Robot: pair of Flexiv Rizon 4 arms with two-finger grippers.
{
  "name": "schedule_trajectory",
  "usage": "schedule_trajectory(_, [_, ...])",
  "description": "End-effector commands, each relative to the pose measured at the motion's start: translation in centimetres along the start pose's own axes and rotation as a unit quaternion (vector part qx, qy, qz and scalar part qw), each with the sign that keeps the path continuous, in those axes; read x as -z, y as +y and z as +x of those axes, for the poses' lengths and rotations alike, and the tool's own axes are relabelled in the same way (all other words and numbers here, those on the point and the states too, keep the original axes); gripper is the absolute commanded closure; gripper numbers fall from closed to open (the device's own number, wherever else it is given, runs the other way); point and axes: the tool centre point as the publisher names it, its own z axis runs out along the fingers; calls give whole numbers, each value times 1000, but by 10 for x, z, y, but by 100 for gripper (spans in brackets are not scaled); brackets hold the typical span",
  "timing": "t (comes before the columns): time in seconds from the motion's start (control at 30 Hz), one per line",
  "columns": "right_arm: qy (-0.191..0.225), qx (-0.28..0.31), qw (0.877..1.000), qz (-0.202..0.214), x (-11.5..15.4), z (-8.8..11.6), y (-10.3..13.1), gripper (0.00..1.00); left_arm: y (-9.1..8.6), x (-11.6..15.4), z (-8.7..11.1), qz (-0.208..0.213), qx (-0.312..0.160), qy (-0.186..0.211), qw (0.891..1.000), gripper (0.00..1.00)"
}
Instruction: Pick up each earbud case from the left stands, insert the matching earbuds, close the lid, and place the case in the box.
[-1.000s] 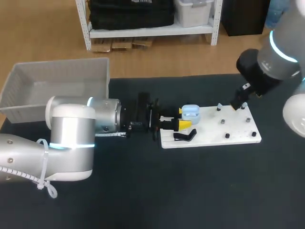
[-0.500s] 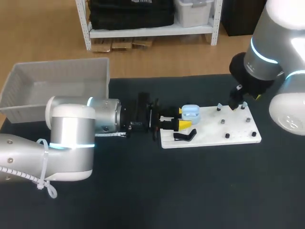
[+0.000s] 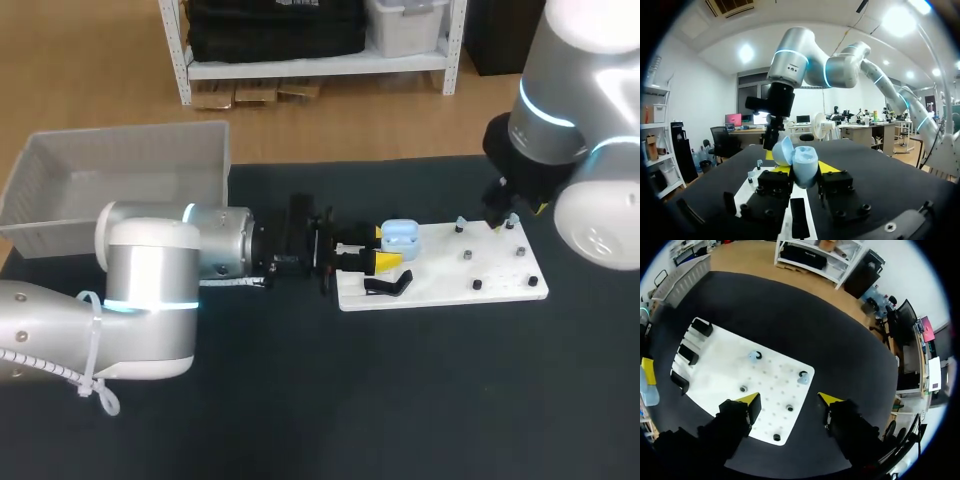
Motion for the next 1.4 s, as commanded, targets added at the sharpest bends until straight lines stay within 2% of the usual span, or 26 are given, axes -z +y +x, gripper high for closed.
schedule_trajectory(0.03, [3,-9,1000,0,-8,-6,-3,42,-2,0,1,-3,-2,-1,1000,100])
schedule_trajectory(0.07, [3,-12,1000,0,-9,-7,-3,48,-2,0,1,-3,-2,-1,1000,100])
schedule_trajectory(0.17, [10,-19,1000,0,-13,-9,-5,53,-2,0,1,-3,-2,-1,1000,100])
schedule_trajectory(0.73, [42,-35,998,13,-33,-16,-15,54,-2,0,1,-3,-2,-1,1000,100])
schedule_trajectory(1.4, [48,-41,998,18,-40,-13,-18,63,-2,0,1,-3,-2,-1,1000,100])
